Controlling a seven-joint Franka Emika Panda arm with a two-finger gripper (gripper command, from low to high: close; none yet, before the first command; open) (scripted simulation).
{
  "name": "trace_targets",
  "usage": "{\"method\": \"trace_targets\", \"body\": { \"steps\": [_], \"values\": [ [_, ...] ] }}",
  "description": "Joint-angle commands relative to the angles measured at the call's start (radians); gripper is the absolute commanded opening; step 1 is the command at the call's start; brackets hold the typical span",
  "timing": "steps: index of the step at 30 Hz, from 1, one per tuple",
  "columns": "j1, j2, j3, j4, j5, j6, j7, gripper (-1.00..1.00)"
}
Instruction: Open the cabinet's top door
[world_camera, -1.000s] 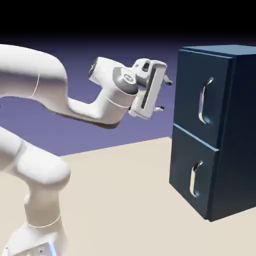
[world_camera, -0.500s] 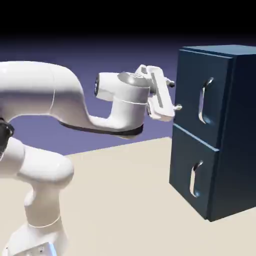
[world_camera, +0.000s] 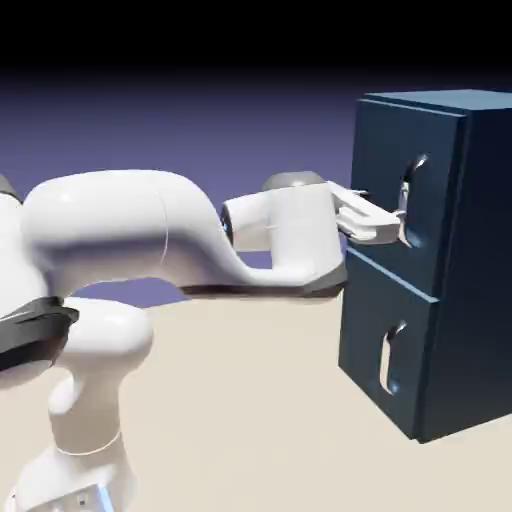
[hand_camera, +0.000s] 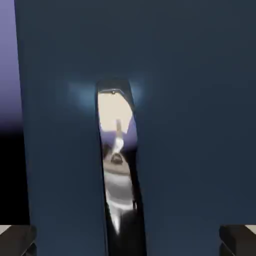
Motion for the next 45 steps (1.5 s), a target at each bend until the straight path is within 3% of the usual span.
{"method": "trace_targets", "body": {
  "steps": [1, 5, 6, 20, 34, 45],
  "values": [
    [0.036, 0.012, -0.022, 0.028, -0.005, -0.004, 0.003, 1.00],
    [0.181, 0.061, -0.111, 0.137, -0.023, -0.021, 0.016, 1.00],
    [0.181, 0.061, -0.111, 0.137, -0.023, -0.021, 0.016, -1.00],
    [-0.290, 0.384, 0.299, 0.010, -0.025, -0.093, 0.452, -1.00],
    [-0.798, 0.489, 0.788, -0.033, -0.008, -0.079, 0.706, -1.00],
    [-0.985, 0.365, 1.038, -0.181, 0.451, -0.183, 0.412, -1.00]
  ]
}}
